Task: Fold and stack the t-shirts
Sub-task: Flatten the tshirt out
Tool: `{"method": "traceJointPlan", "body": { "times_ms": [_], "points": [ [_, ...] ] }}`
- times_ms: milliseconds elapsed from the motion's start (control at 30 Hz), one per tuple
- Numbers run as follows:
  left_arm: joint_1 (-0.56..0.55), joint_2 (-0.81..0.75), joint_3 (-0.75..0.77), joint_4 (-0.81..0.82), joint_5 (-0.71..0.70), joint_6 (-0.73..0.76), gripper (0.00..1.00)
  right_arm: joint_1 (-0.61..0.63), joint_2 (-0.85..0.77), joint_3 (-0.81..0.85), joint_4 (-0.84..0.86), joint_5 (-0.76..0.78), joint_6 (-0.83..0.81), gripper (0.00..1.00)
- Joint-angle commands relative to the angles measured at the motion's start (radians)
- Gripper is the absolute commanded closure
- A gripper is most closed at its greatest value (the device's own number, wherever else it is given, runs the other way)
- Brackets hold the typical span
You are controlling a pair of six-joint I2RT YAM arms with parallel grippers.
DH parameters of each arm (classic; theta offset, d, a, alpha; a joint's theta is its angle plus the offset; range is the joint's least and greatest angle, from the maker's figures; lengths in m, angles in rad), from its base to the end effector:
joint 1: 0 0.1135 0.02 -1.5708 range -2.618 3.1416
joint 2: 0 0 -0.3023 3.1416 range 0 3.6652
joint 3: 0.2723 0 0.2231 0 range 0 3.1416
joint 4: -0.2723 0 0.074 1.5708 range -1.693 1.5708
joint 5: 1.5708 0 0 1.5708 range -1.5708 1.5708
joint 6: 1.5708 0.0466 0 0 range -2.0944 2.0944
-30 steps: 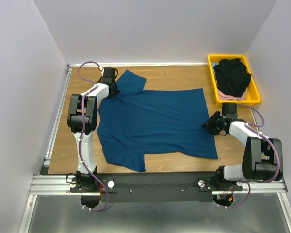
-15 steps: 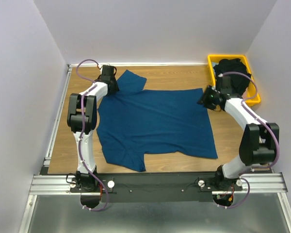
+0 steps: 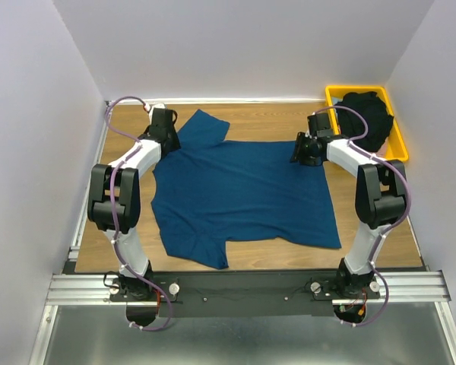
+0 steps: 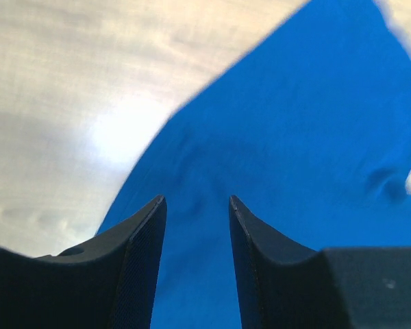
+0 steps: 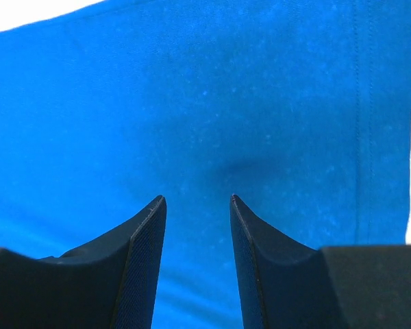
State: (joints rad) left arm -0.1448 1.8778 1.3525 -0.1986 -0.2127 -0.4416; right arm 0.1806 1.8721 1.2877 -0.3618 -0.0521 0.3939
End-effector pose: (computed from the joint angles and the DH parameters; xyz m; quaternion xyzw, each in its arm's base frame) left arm 0.4140 -0.0504 0.2666 -0.1772 0.8901 -0.0254 0.4191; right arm 0.3857 0.0729 0.2359 0.0933 0.9468 0.1108 0.2875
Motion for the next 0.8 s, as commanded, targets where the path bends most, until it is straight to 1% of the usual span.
{"method": "traceJointPlan", "body": {
  "times_ms": [0, 67, 100, 133, 167, 200, 300, 400, 567, 600, 767],
  "points": [
    [-0.016, -0.043, -0.113, -0.027, -0.045, 0.021, 0.50, 0.016, 0.038, 0.041, -0.017, 0.073, -0.041, 0.51],
    [-0.018, -0.065, -0.162, -0.025, -0.048, 0.020, 0.51, 0.022, 0.051, 0.039, -0.016, 0.090, -0.044, 0.51],
    [-0.016, -0.071, -0.186, -0.022, -0.050, 0.020, 0.53, 0.023, 0.055, 0.036, -0.017, 0.106, -0.046, 0.51],
    [-0.018, -0.071, -0.193, -0.019, -0.053, 0.018, 0.56, 0.023, 0.059, 0.036, -0.017, 0.113, -0.047, 0.51],
    [-0.018, -0.071, -0.197, -0.019, -0.057, 0.018, 0.56, 0.025, 0.064, 0.035, -0.017, 0.123, -0.047, 0.51],
    [-0.018, -0.069, -0.200, -0.013, -0.063, 0.018, 0.59, 0.023, 0.068, 0.036, -0.017, 0.136, -0.047, 0.51],
    [-0.018, -0.034, -0.185, -0.019, -0.074, 0.021, 0.62, 0.025, 0.087, 0.047, -0.017, 0.158, -0.053, 0.51],
    [-0.018, 0.015, -0.153, -0.044, -0.088, 0.026, 0.64, 0.025, 0.110, 0.058, -0.017, 0.184, -0.056, 0.50],
    [-0.016, 0.118, -0.050, -0.090, -0.114, 0.046, 0.66, 0.023, 0.174, 0.097, -0.017, 0.228, -0.061, 0.50],
    [-0.016, 0.153, -0.006, -0.111, -0.116, 0.049, 0.66, 0.025, 0.200, 0.107, -0.017, 0.239, -0.061, 0.50],
    [0.001, 0.253, 0.123, -0.166, -0.119, 0.073, 0.66, 0.022, 0.288, 0.196, -0.017, 0.284, -0.070, 0.50]
  ]
}}
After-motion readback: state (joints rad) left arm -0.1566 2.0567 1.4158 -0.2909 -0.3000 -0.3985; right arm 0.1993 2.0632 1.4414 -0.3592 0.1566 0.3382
